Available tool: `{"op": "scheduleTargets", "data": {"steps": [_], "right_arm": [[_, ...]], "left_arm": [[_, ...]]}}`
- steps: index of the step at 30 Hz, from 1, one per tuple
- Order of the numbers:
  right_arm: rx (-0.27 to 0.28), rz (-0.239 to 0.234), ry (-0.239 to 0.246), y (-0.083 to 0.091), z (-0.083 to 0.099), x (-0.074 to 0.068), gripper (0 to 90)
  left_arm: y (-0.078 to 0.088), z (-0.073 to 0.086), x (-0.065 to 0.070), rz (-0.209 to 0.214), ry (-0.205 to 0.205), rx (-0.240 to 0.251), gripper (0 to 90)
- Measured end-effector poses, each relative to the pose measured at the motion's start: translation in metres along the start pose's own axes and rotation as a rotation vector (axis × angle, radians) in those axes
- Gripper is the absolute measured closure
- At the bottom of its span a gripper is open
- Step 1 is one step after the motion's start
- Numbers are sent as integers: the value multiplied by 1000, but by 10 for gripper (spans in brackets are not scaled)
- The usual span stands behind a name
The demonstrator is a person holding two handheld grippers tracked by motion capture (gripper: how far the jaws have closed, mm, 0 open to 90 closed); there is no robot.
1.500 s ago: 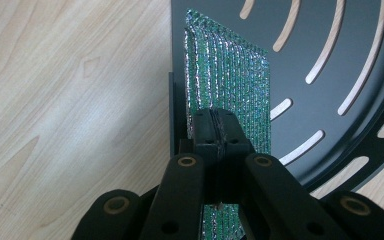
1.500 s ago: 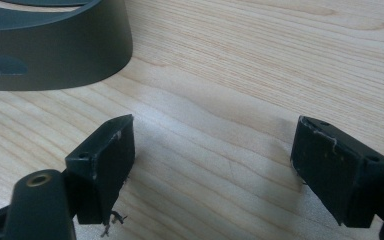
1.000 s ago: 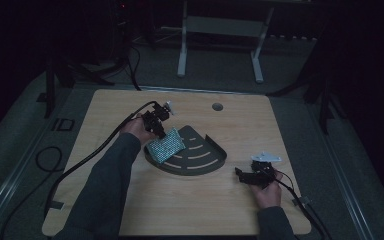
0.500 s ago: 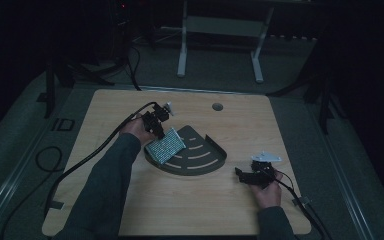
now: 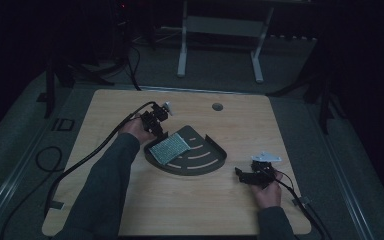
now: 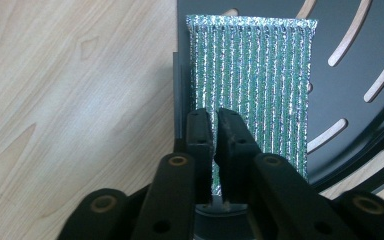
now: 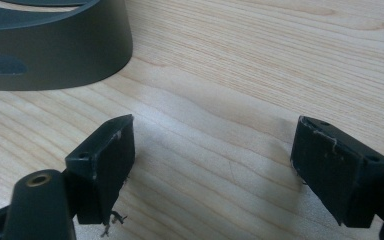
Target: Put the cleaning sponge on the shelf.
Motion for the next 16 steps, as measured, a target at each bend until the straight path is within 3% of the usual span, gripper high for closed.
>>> {"op": "scheduleTargets", "data": {"steps": [7,16], "right_arm": [[0,0,0,0,0,0,174],[0,0,0,0,0,0,174]], "left_arm": [[13,5,-3,-29,21,48,650],[28,17,-8,-99,62,104,579]]}}
Point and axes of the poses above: each handheld gripper's, and its own axes: y roughly backward along the jaws, z roughly out of its underside, x roughly to its right, the point moved 2 cm from there along -y, roughly forward along the jaws, and after that the axes turned 1 degree about -x, right-handed, at the moved point
